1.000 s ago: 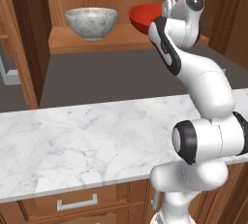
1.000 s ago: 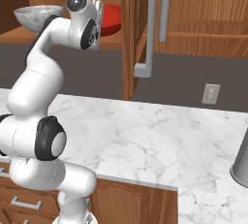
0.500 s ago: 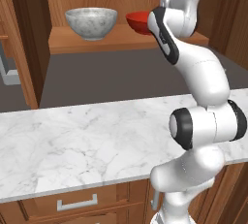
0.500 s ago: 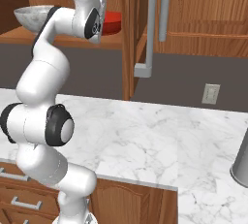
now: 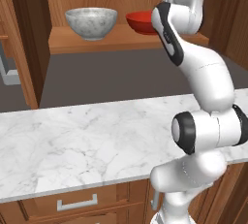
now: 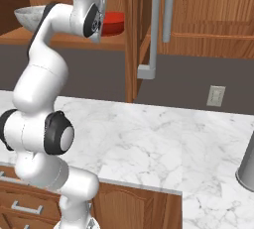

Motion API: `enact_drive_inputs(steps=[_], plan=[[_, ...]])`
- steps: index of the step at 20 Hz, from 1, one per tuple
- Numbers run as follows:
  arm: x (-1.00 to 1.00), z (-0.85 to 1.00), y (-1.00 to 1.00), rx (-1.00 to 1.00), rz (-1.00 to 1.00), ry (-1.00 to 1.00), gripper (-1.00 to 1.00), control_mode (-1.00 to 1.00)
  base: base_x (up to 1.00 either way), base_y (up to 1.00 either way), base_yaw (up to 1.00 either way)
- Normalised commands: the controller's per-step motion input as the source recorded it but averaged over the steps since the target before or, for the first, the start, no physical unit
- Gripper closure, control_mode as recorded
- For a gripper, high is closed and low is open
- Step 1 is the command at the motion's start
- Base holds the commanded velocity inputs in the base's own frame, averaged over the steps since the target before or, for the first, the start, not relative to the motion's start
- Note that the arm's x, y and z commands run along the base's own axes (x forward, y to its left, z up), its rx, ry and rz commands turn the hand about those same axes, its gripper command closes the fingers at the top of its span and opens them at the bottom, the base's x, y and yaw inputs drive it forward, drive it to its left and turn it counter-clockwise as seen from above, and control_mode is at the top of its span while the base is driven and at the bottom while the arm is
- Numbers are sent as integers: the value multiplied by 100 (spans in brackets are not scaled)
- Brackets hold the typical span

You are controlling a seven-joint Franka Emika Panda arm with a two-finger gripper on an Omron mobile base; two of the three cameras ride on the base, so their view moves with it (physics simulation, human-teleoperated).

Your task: Open the cabinet. Pick the bowls from the counter and place them in the cabinet. Then close the cabinet.

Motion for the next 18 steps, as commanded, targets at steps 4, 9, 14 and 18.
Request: enact_drive_inputs(steps=[4, 9, 14, 18], plan=[[-100, 0, 0, 0, 0, -17, -100, -100, 0, 0, 0], [-100, 0, 0, 0, 0, -12, -100, -100, 0, 0, 0], [-100, 9, 0, 0, 0, -2, -100, -100, 0, 0, 0], [-100, 19, 0, 0, 0, 0, -100, -100, 0, 0, 0]])
